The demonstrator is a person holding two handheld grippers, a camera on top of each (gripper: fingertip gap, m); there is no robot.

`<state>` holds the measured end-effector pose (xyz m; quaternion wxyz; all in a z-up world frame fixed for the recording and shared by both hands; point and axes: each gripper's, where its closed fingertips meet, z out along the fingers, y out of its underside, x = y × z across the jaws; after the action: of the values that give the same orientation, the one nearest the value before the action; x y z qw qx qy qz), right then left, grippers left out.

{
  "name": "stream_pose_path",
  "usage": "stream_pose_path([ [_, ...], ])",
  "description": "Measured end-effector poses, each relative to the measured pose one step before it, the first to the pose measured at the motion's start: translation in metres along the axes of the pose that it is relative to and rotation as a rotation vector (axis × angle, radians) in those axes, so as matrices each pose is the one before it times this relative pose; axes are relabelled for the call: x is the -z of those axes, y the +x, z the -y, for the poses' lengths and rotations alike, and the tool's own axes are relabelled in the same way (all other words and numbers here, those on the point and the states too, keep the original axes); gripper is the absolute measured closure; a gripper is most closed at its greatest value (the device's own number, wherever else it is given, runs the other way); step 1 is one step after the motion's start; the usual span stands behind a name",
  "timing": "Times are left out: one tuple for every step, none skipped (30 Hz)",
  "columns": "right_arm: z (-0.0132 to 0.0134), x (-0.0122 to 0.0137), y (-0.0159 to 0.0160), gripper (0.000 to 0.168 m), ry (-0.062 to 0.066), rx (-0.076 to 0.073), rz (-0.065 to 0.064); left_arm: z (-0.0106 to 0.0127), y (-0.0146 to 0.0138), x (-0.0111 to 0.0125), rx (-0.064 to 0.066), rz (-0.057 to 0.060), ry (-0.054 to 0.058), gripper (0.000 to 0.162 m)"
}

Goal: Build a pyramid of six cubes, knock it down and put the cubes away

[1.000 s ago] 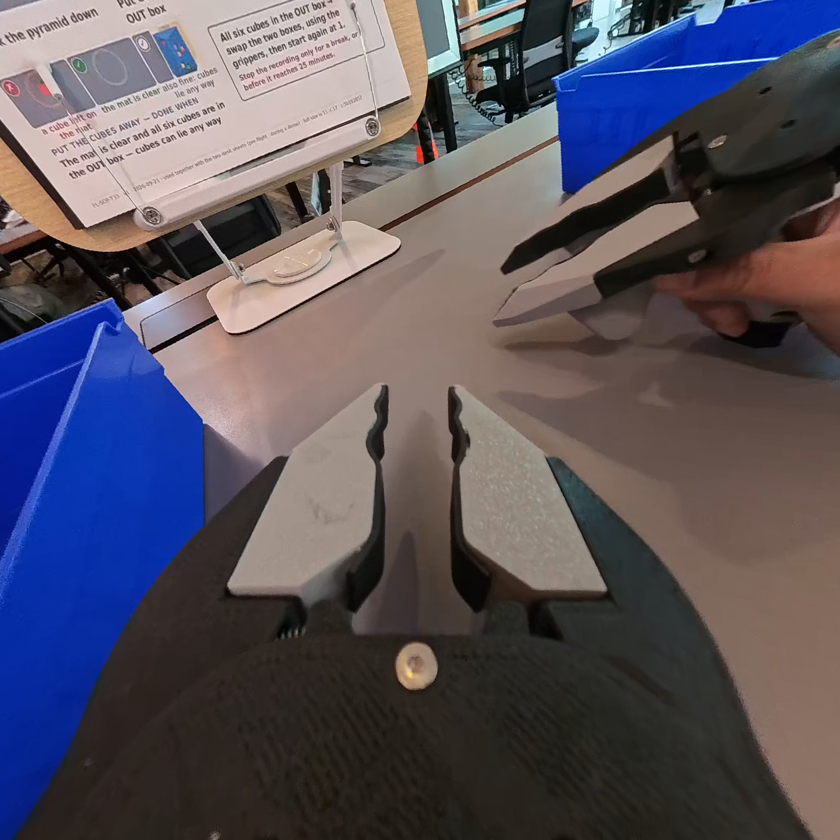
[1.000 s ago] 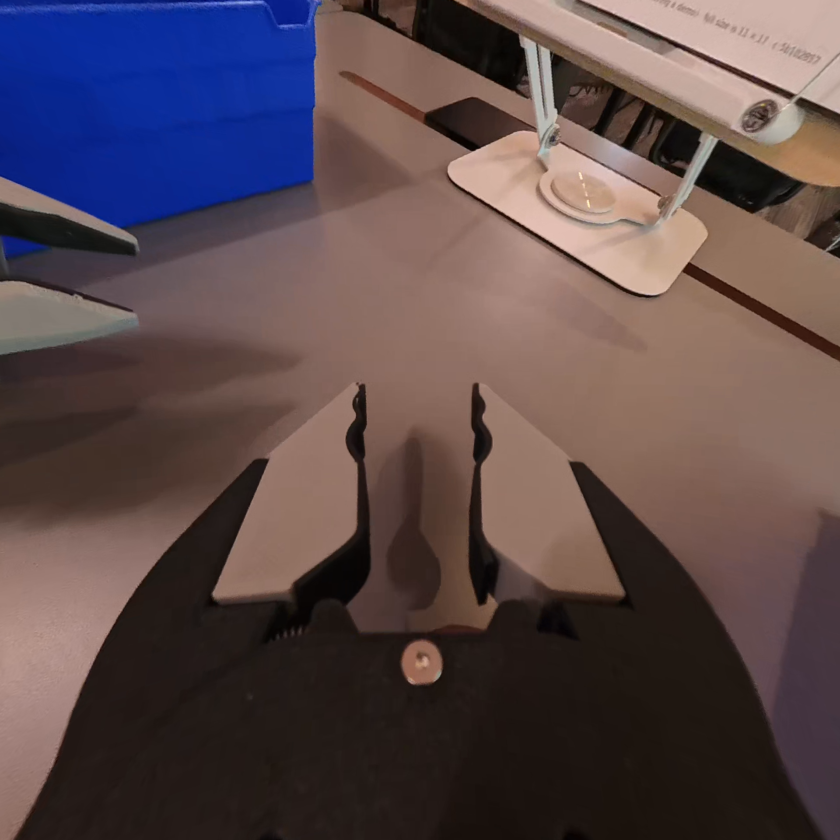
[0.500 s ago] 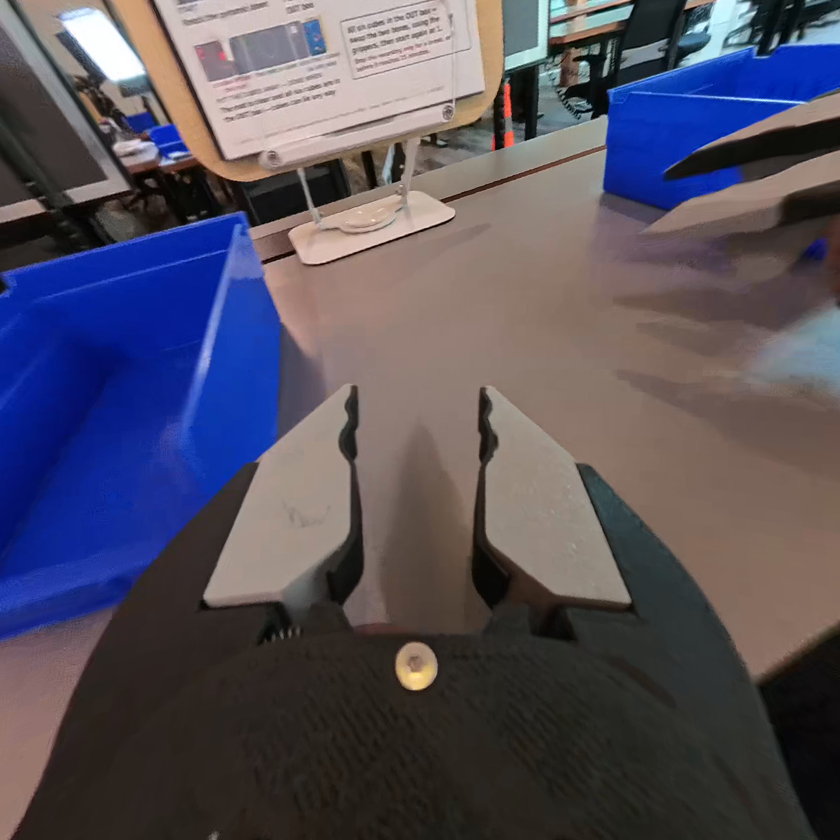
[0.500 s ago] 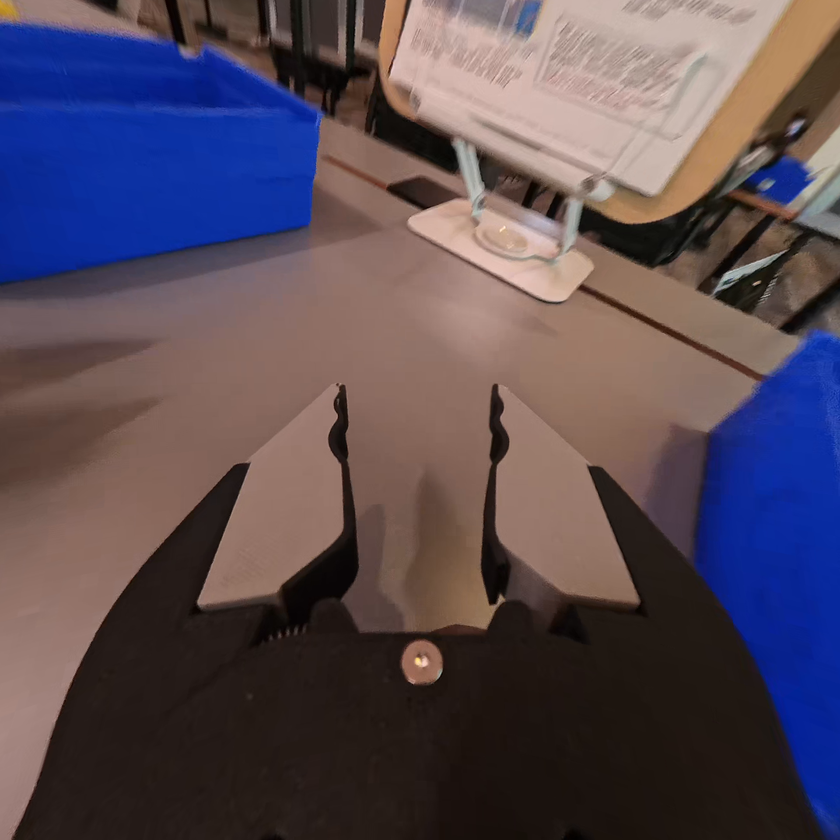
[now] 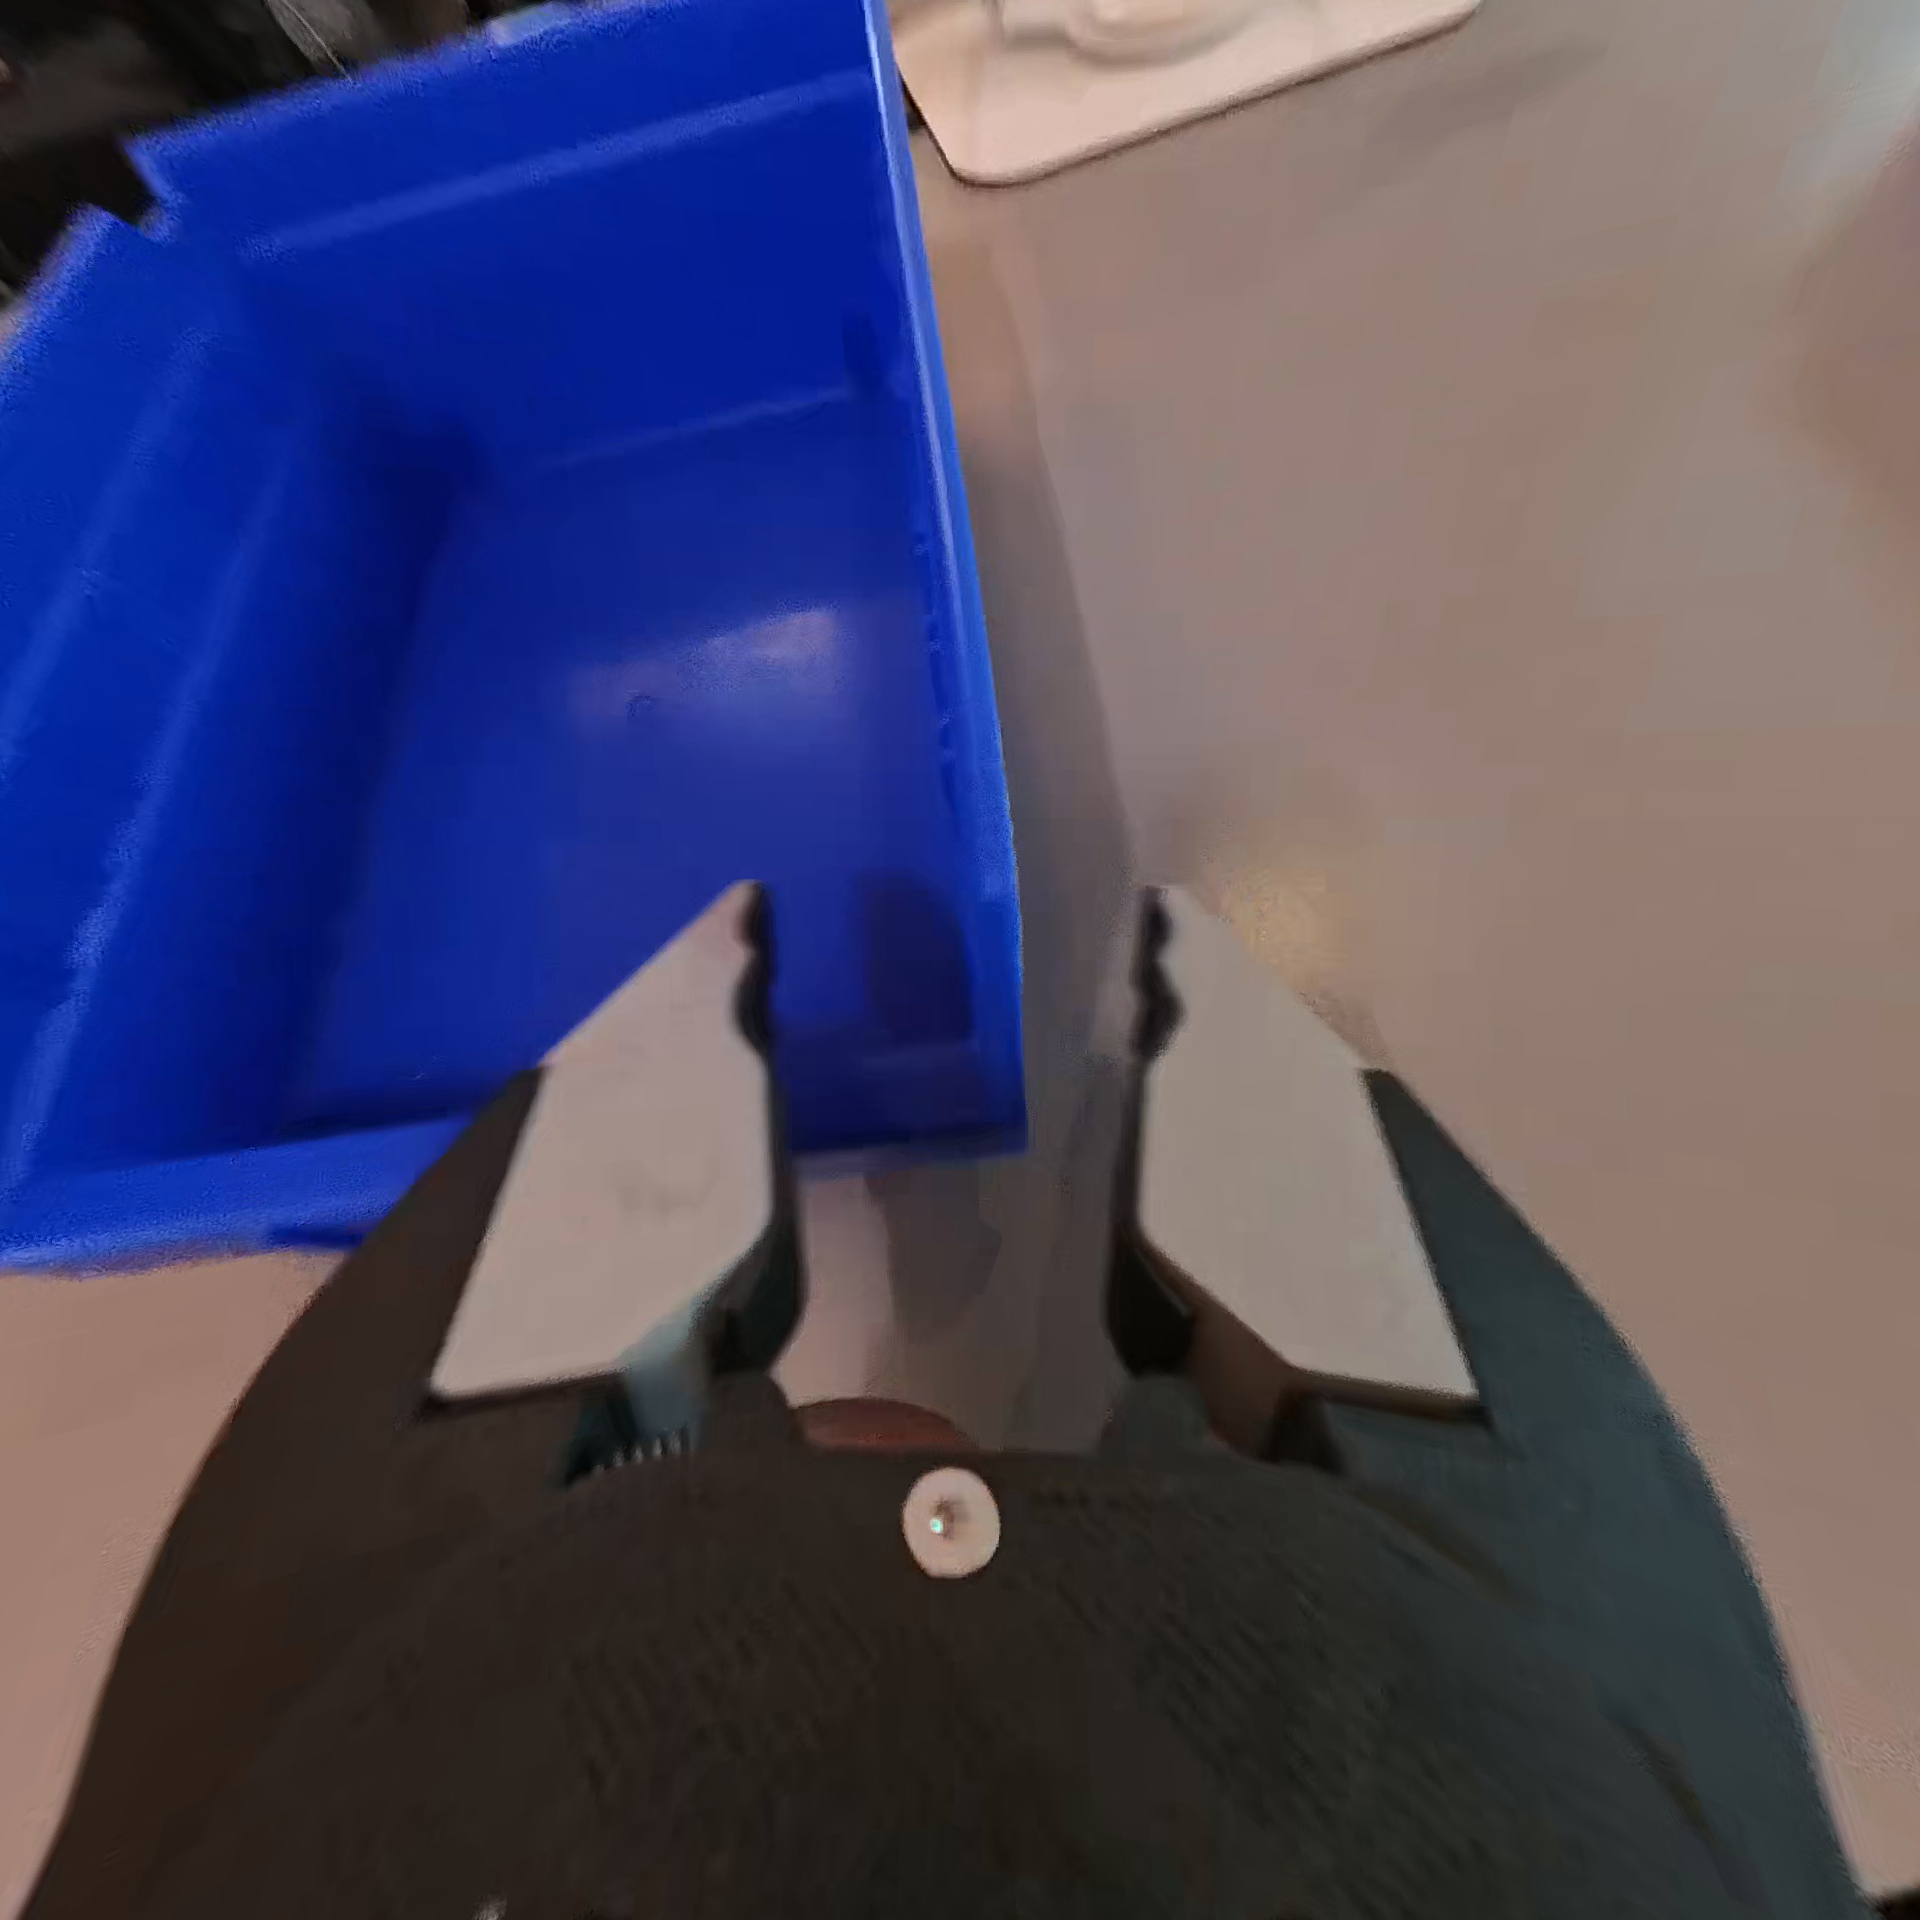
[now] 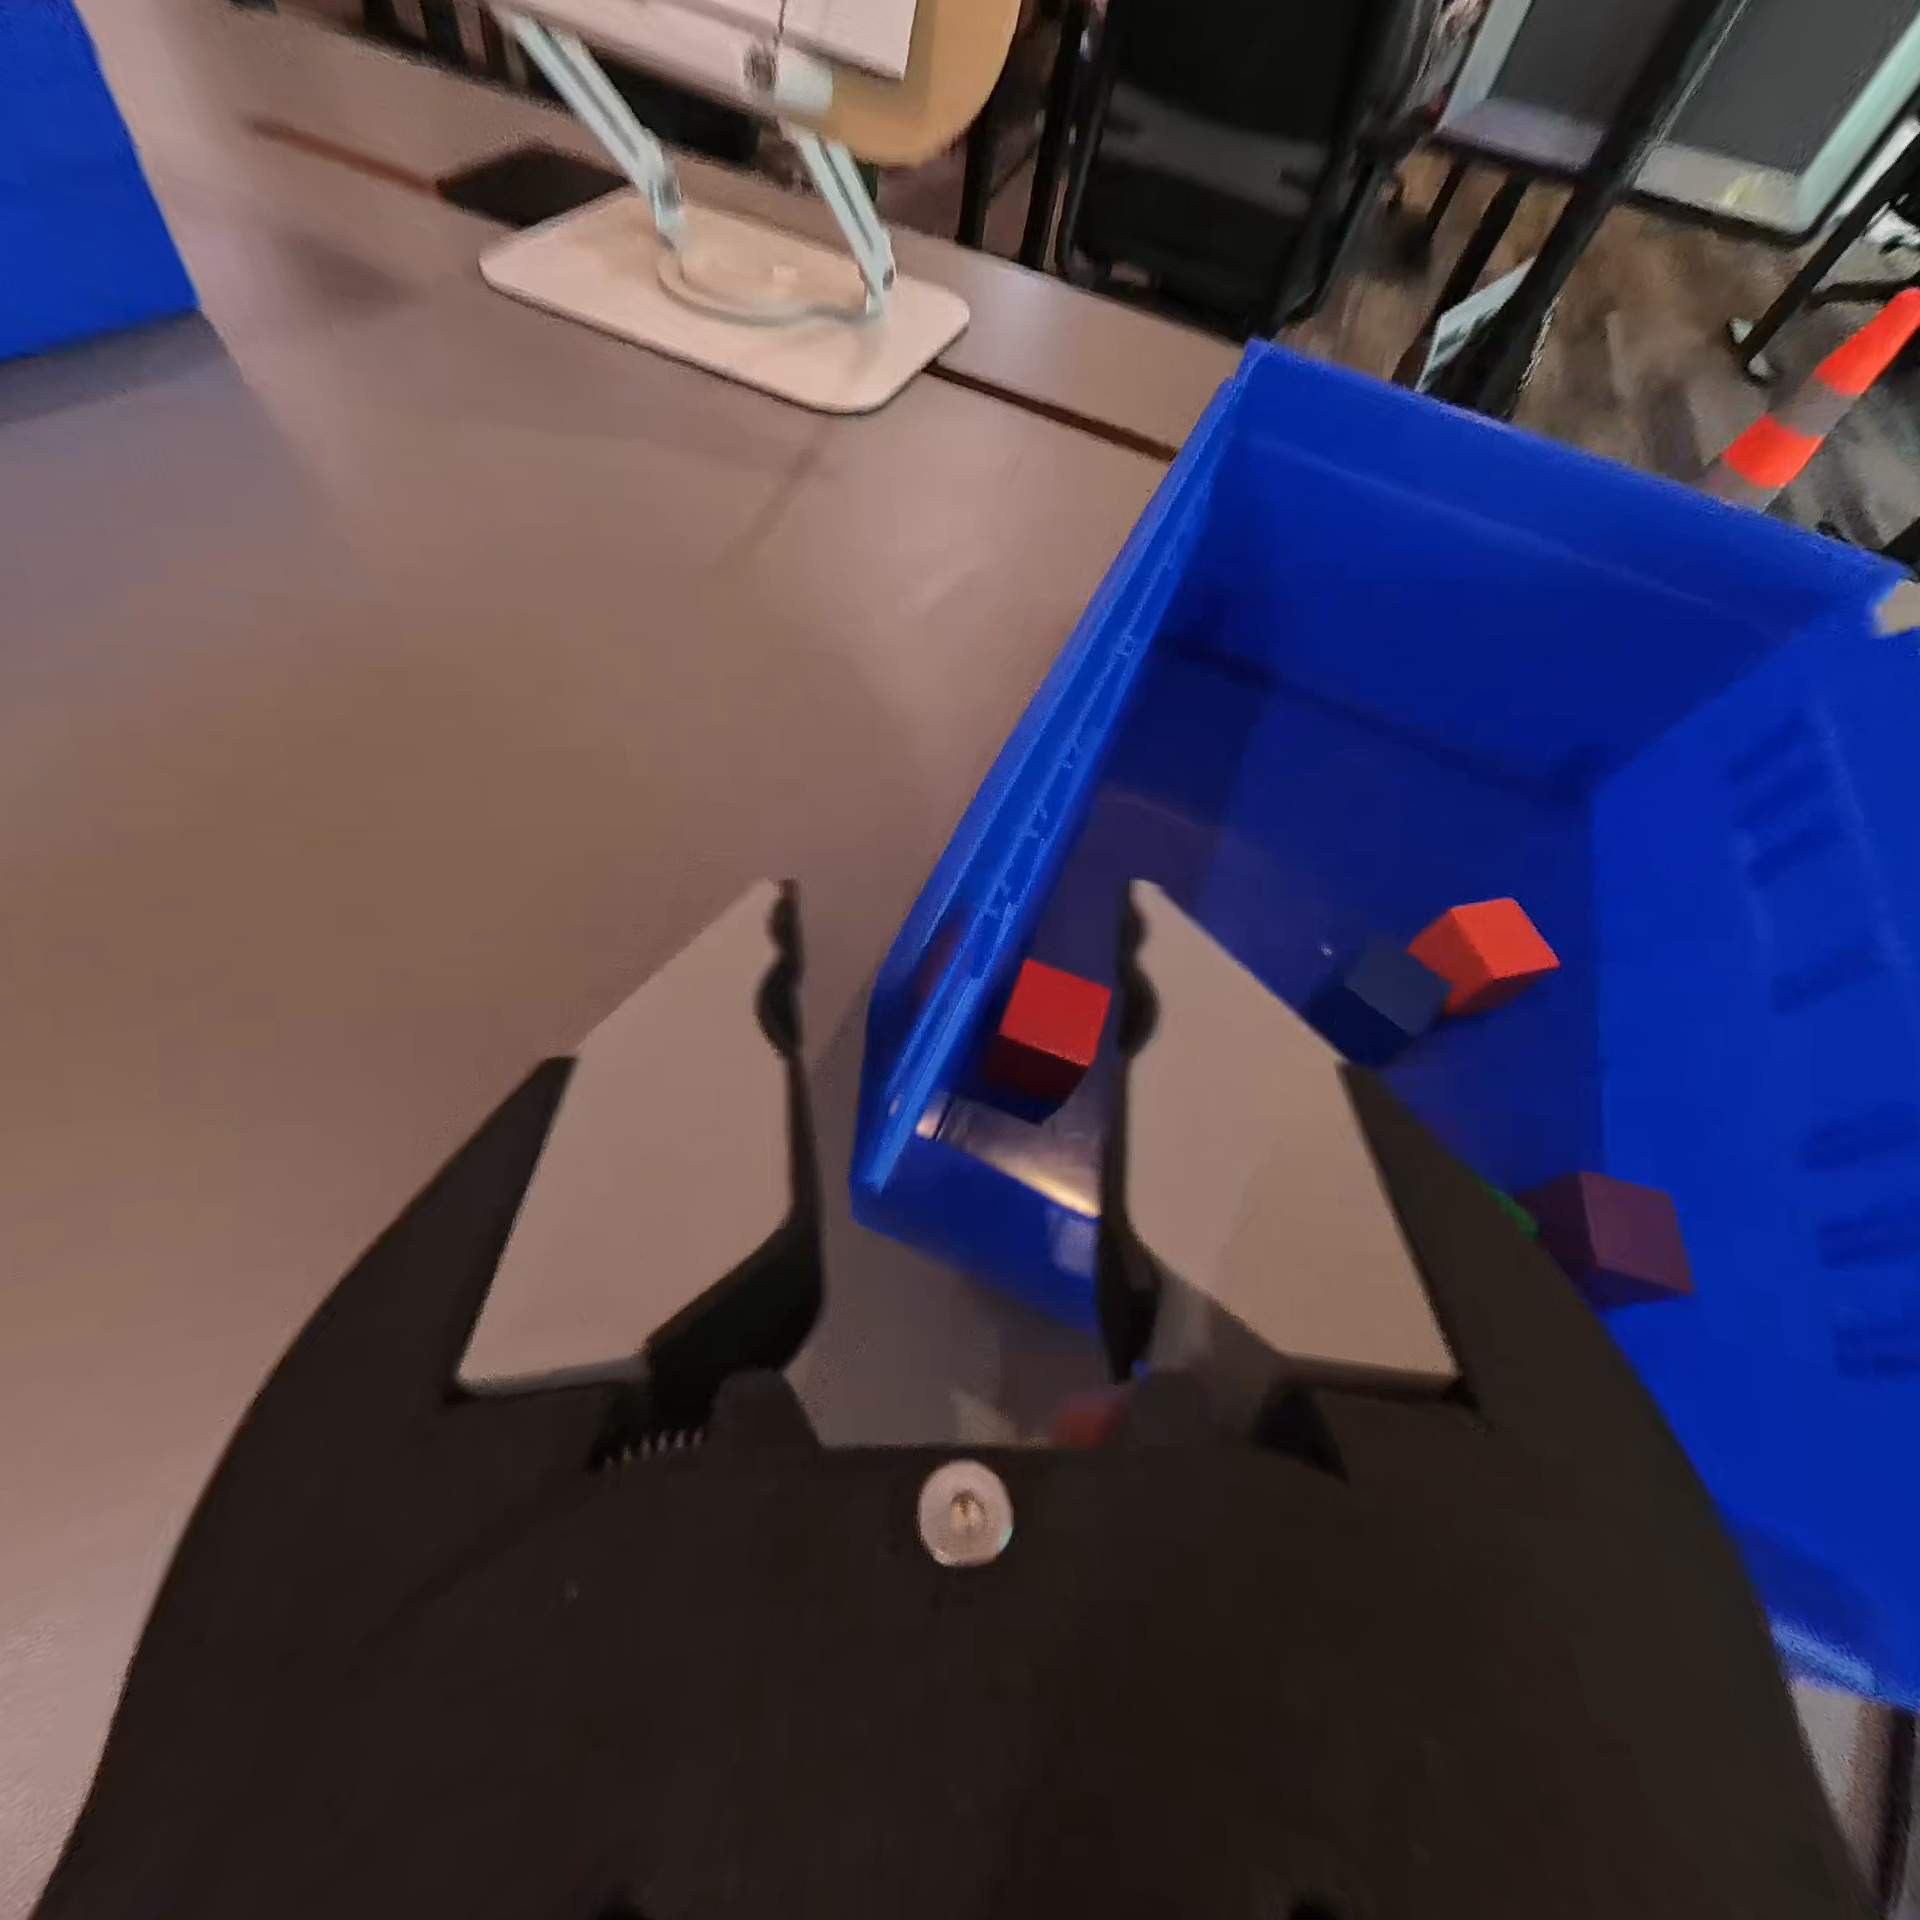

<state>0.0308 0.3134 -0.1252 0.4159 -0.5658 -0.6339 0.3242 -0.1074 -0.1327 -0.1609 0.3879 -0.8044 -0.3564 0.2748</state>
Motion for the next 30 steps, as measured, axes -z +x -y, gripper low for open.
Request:
stream_pose_path([
  [-0.00058,-0.0092,-0.00063,0.138,-0.033,0.0143,0.0216,0.00254,-0.00357,-0.00778,-0.0035,0.0214,-0.0086,0.112],
  [0.00106,-0.00674,0.00019,0.143,-0.0219,-0.0043,0.0197,0.00689,0.00039,-0.00286,-0.0409,0.0007,0.0183,0.145],
  [0.00101,-0.00272,0.00389,0.143,-0.0183,0.0012,-0.0095,0.00424,0.00065,-0.00232,-0.0265,0.0009,-0.0009,0.159],
  [-0.0011,0.0014,0.00611,0.147,-0.02,0.0283,-0.0364,-0.00051,-0.00247,-0.00152,-0.0317,0.0158,-0.0254,0.16],
  [-0.00417,0.00512,0.00695,0.153,-0.0188,0.0344,-0.0421,-0.00072,-0.00151,0.00097,-0.0148,-0.006,-0.0111,0.16],
  [-0.00738,0.00796,0.00637,0.159,-0.01,0.0236,-0.0272,-0.00107,-0.00302,0.00443,0.0134,-0.0165,0.0082,0.16],
  [-0.00876,0.01124,0.00481,0.164,0.0119,0.011,0.0006,-0.00315,-0.00601,0.00751,0.0208,-0.0141,0.0173,0.16],
  [-0.00922,0.01441,0.00121,0.167,0.0266,-0.0077,0.0408,-0.00481,-0.00925,0.01067,0.0255,-0.0075,0.0268,0.16],
  [-0.00926,0.0168,-0.00252,0.168,0.028,-0.0203,0.0694,-0.00677,-0.00844,0.01331,0.0317,-0.0268,0.0302,0.16],
  [-0.00903,0.01781,-0.00433,0.168,0.0224,-0.0125,0.0691,-0.00711,-0.00568,0.01646,0.0336,-0.0474,0.0363,0.161],
  [-0.00807,0.01621,-0.00606,0.168,0.0134,0.0008,0.0548,-0.00693,-0.00456,0.01882,0.0097,-0.0355,0.0346,0.161],
  [-0.00567,0.01251,-0.00974,0.168,0.007,0.0097,0.0509,-0.00646,-0.00301,0.01886,-0.0105,-0.0283,0.021,0.161],
  [-0.00204,0.00725,-0.01368,0.168,0.0029,0.015,0.0501,-0.00507,-0.00154,0.01696,0.0059,-0.0242,0.0101,0.161],
  [0.00212,0.00094,-0.01549,0.168,-0.002,0.0272,0.036,0.00013,-0.00107,0.01435,0.0142,-0.0159,0.0194,0.161],
  [0.00642,-0.00488,-0.01542,0.167,-0.0045,0.0413,0.0139,0.00412,-0.00026,0.01082,0.0261,-0.014,0.0177,0.161],
  [0.00954,-0.00969,-0.01448,0.168,-0.0092,0.0471,-0.0032,0.00899,0.00147,0.00771,0.0273,-0.0179,0.03,0.161],
  [0.01102,-0.01352,-0.01521,0.166,-0.0156,0.033,0.0007,0.01408,0.0042,0.00555,0.0351,-0.0331,0.0486,0.161],
  [0.01212,-0.0163,-0.01616,0.163,-0.0133,0.0091,0.0112,0.01694,0.00509,0.00425,0.0332,-0.035,0.0565,0.161],
  [0.01414,-0.01734,-0.01508,0.16,0.0022,-0.0022,0.0095,0.01655,0.00138,0.00355,0.0606,-0.0175,0.0521,0.161],
  [0.01516,-0.01702,-0.01375,0.159,0.013,-0.0076,0.0049,0.01355,0.00044,0.00174,0.0278,-0.0168,0.0475,0.161],
  [0.01409,-0.01636,-0.01339,0.159,0.0071,-0.0039,0.0033,0.00981,0.00119,-0.00025,0.0157,-0.025,0.0389,0.161],
  [0.01337,-0.01552,-0.01432,0.16,0.0024,0.0087,0.0039,0.00894,0.00154,-0.00105,0.026,-0.0255,0.0403,0.161],
  [0.01417,-0.01505,-0.01511,0.161,0.0079,0.0124,0.0072,0.00917,0.00243,-0.00116,0.0391,-0.021,0.0369,0.161],
  [0.01473,-0.01553,-0.01484,0.163,0.0136,0.0061,0.0109,0.00851,0.00255,-0.00142,0.0288,-0.0085,0.0189,0.161],
  [0.01453,-0.01624,-0.01407,0.164,0.0122,-0.0104,0.016,0.0074,0.0029,-0.00263,-0.0023,0.0063,-0.0033,0.161],
  [0.01366,-0.01674,-0.01515,0.165,0.0066,-0.0265,0.0267,0.00586,0.00333,-0.00401,-0.0271,0.0179,-0.0219,0.161],
  [0.01301,-0.01726,-0.01716,0.164,0.0045,-0.025,0.038,0.00565,0.00442,-0.00516,-0.0364,0.0226,-0.0269,0.161],
  [0.01356,-0.01736,-0.01737,0.164,0.0128,-0.0155,0.0366,0.0067,0.00554,-0.00492,-0.0339,0.0212,-0.0223,0.161],
  [0.0132,-0.01778,-0.01627,0.163,0.0157,-0.0096,0.0268,0.00777,0.00615,-0.0041,-0.0233,0.0143,-0.0147,0.161],
  [0.01127,-0.01843,-0.01516,0.163,0.0129,-0.0064,0.0188,0.0091,0.00657,-0.00311,-0.0119,0.0045,-0.0033,0.161],
])
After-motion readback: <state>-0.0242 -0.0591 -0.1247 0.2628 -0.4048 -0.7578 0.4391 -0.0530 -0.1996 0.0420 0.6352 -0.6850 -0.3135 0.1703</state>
